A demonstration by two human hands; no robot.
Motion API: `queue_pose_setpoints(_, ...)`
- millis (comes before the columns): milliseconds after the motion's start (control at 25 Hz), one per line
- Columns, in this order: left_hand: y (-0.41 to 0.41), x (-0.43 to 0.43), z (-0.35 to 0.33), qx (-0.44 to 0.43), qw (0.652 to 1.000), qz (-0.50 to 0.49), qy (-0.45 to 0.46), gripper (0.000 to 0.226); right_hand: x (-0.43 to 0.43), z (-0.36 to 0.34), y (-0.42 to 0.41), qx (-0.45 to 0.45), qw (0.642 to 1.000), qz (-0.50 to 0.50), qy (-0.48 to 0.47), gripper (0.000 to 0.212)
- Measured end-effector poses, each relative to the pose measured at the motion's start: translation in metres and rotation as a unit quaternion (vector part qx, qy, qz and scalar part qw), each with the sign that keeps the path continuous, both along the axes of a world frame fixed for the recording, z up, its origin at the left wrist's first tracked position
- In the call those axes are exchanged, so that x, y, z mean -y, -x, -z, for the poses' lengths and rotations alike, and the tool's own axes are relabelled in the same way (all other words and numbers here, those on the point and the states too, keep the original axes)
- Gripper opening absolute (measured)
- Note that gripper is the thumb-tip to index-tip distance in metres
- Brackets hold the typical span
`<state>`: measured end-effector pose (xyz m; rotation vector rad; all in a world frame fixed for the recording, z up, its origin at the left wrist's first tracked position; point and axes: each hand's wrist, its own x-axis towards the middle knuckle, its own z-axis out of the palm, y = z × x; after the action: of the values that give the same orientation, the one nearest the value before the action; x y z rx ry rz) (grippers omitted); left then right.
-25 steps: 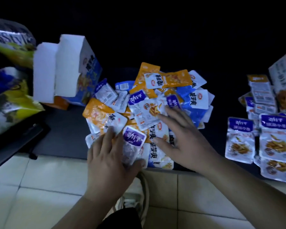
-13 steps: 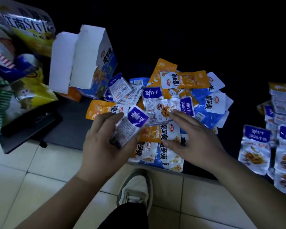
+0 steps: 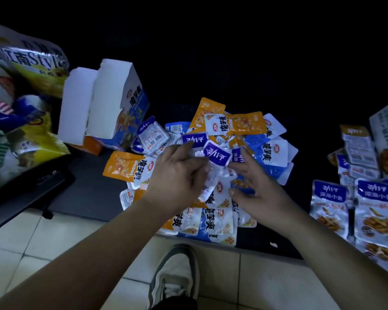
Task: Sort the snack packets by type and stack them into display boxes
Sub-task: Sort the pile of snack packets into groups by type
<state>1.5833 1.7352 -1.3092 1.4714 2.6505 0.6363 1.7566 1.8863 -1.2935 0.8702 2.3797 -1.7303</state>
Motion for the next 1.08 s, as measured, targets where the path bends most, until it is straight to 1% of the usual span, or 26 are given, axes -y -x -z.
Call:
queue_pose_setpoints(40, 0.000, 0.001, 0.001, 0.016, 1.000, -0.019, -0.004, 0.037, 0.001, 0.000, 0.002, -0.019, 0.999, 0.034, -0.036, 0.082)
queue_pose_setpoints(120, -0.003, 0.000, -0.002, 0.040, 0.997, -0.064, 0.007, 0.051, 0.000, 0.000, 0.010, -0.053, 0.983, 0.092, -0.151, 0.067)
queue_pose_setpoints(160, -0.004, -0.004, -0.006, 0.043, 0.995, -0.082, 0.022, 0.060, -0.003, 0.000, 0.014, -0.053, 0.974, 0.093, -0.199, 0.063)
queue_pose_setpoints(200, -0.005, -0.008, -0.009, 0.047, 0.993, -0.098, 0.041, 0.069, -0.006, 0.001, 0.019, -0.040, 0.970, 0.090, -0.223, 0.061)
queue_pose_setpoints(280, -0.005, -0.013, -0.016, 0.066, 0.987, -0.127, 0.071, 0.092, -0.006, 0.005, 0.022, -0.015, 0.971, 0.099, -0.218, 0.061)
queue_pose_setpoints(360, -0.001, -0.014, -0.019, 0.062, 0.984, -0.144, 0.087, 0.107, 0.000, 0.009, 0.017, -0.004, 0.970, 0.083, -0.227, 0.068)
queue_pose_setpoints(440, 0.002, -0.014, -0.017, 0.064, 0.983, -0.152, 0.085, 0.116, 0.003, 0.014, 0.009, -0.001, 0.972, 0.063, -0.227, 0.074)
queue_pose_setpoints(560, 0.002, -0.019, -0.018, 0.086, 0.979, -0.158, 0.092, 0.121, -0.001, 0.014, 0.005, 0.001, 0.981, 0.075, -0.179, 0.078)
queue_pose_setpoints(600, 0.002, -0.020, -0.018, 0.092, 0.981, -0.154, 0.079, 0.118, -0.002, 0.013, 0.006, 0.001, 0.984, 0.078, -0.160, 0.078)
queue_pose_setpoints(680, -0.002, -0.021, -0.016, 0.099, 0.987, -0.127, 0.010, 0.106, -0.003, 0.011, 0.006, -0.005, 0.988, 0.081, -0.133, 0.077)
queue_pose_setpoints(720, -0.006, -0.021, -0.016, 0.122, 0.986, -0.111, -0.032, 0.100, -0.003, 0.008, 0.006, -0.010, 0.989, 0.082, -0.125, 0.076)
queue_pose_setpoints(760, -0.010, -0.022, -0.019, 0.168, 0.978, -0.101, -0.071, 0.096, -0.003, 0.006, 0.007, -0.011, 0.989, 0.084, -0.123, 0.076)
queue_pose_setpoints(840, -0.016, -0.028, -0.025, 0.275, 0.947, -0.100, -0.133, 0.097, -0.003, 0.004, 0.009, -0.010, 0.988, 0.088, -0.123, 0.076)
queue_pose_setpoints(880, -0.019, -0.032, -0.031, 0.336, 0.921, -0.124, -0.154, 0.096, -0.003, 0.002, 0.009, -0.010, 0.989, 0.090, -0.120, 0.076)
queue_pose_setpoints(920, -0.022, -0.036, -0.034, 0.399, 0.888, -0.153, -0.168, 0.091, -0.003, 0.001, 0.010, -0.013, 0.989, 0.092, -0.113, 0.074)
queue_pose_setpoints(960, -0.021, -0.039, -0.034, 0.441, 0.865, -0.170, -0.168, 0.074, -0.004, 0.000, 0.009, -0.015, 0.991, 0.096, -0.097, 0.070)
queue_pose_setpoints(1000, -0.021, -0.040, -0.033, 0.454, 0.859, -0.178, -0.158, 0.053, -0.005, -0.001, 0.009, -0.017, 0.992, 0.102, -0.070, 0.066)
queue_pose_setpoints(1040, -0.023, -0.039, -0.035, 0.449, 0.863, -0.180, -0.145, 0.035, -0.006, -0.004, 0.008, -0.017, 0.993, 0.109, -0.039, 0.062)
queue_pose_setpoints(1080, -0.025, -0.036, -0.037, 0.443, 0.865, -0.179, -0.152, 0.024, -0.006, -0.007, 0.008, -0.024, 0.992, 0.119, -0.018, 0.059)
